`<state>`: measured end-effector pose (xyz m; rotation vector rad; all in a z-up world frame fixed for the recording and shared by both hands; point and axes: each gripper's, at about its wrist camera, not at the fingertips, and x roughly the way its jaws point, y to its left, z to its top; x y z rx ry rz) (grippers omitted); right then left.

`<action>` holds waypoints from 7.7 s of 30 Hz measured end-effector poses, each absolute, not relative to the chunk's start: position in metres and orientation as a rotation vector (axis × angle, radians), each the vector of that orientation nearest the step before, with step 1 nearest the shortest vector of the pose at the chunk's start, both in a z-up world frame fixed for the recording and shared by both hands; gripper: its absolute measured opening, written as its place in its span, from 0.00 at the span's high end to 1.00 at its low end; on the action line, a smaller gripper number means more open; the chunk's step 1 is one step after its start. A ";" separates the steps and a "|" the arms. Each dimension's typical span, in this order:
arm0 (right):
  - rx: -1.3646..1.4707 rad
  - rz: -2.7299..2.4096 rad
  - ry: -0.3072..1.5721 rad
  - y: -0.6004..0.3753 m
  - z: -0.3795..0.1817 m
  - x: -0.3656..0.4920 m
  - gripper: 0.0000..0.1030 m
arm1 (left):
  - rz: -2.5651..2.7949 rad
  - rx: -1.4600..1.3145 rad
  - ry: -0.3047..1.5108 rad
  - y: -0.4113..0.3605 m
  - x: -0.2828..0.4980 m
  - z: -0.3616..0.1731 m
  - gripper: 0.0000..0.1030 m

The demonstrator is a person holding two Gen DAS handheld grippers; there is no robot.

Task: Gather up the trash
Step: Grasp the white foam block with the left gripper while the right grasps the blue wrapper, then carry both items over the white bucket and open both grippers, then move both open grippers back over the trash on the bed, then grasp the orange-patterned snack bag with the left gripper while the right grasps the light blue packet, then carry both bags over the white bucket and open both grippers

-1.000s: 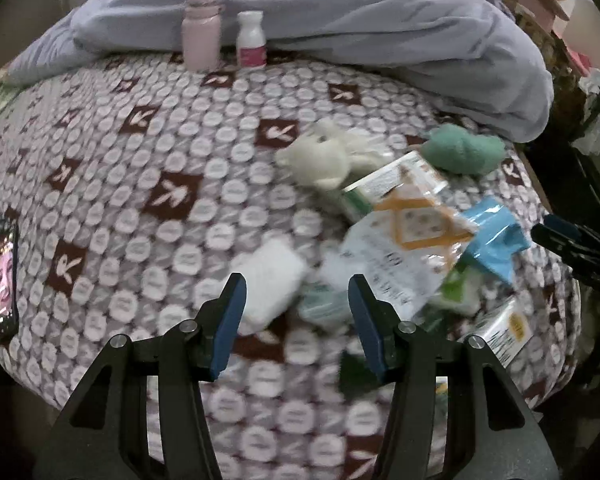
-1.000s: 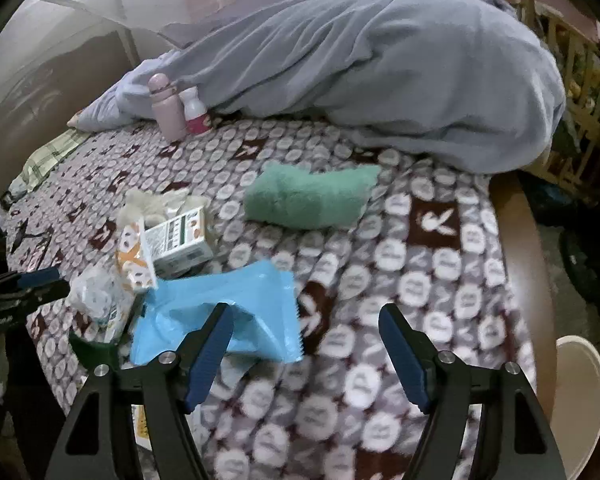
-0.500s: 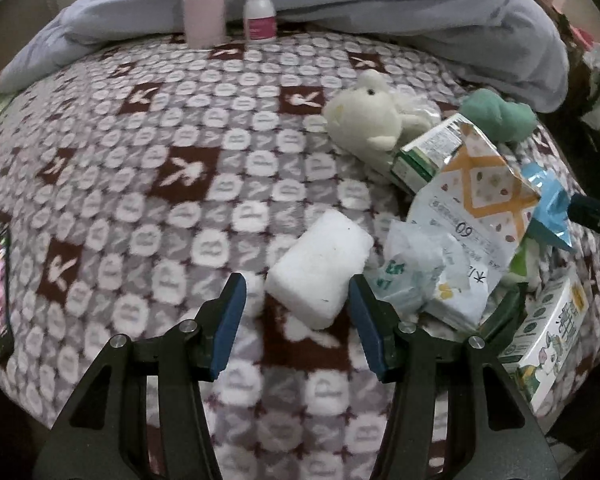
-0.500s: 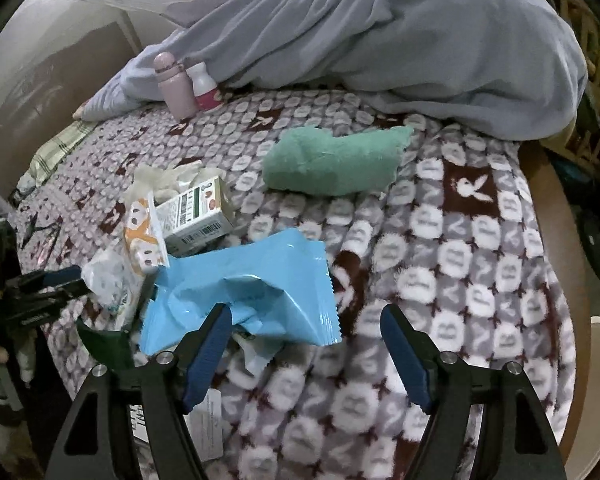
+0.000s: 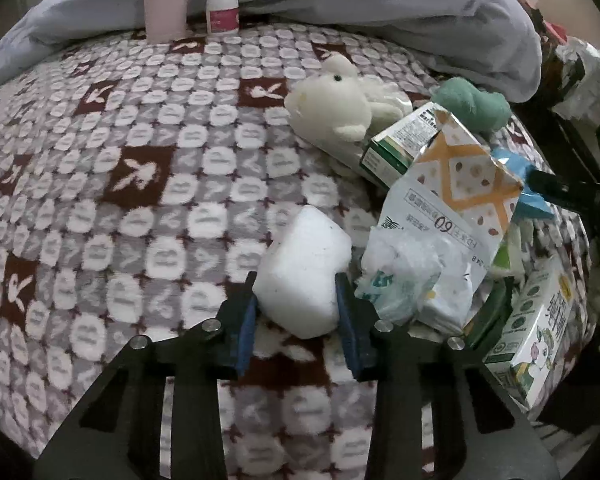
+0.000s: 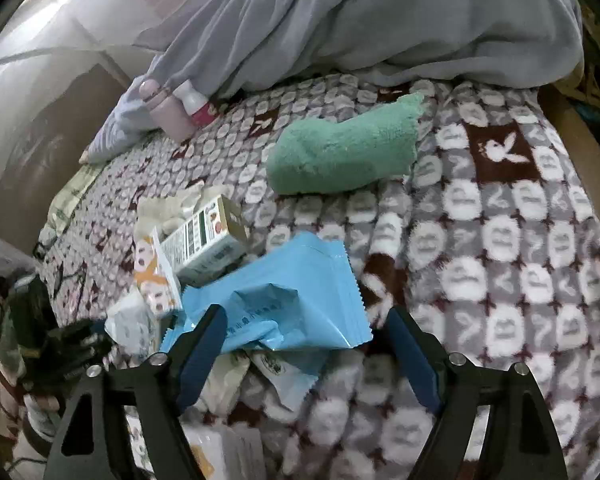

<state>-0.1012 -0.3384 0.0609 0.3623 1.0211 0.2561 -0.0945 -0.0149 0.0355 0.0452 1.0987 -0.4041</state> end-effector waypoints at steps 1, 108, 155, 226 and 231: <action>0.358 0.257 1.012 -0.337 0.062 -0.100 0.37 | -0.408 0.032 1.099 -0.013 -0.095 0.037 0.71; 0.366 -0.279 0.797 -0.608 0.087 -0.260 0.50 | -0.767 0.184 1.028 -0.411 -0.168 0.116 0.51; -0.122 0.466 0.984 -0.295 0.045 -0.102 0.61 | -0.722 0.126 1.182 -0.111 -0.041 0.053 0.46; 0.230 0.146 0.756 -0.476 0.106 -0.220 0.68 | -0.479 -0.050 1.105 -0.168 -0.074 0.104 0.49; 0.233 0.161 0.767 -0.470 0.101 -0.215 0.68 | -0.476 -0.106 1.191 -0.166 -0.062 0.077 0.49</action>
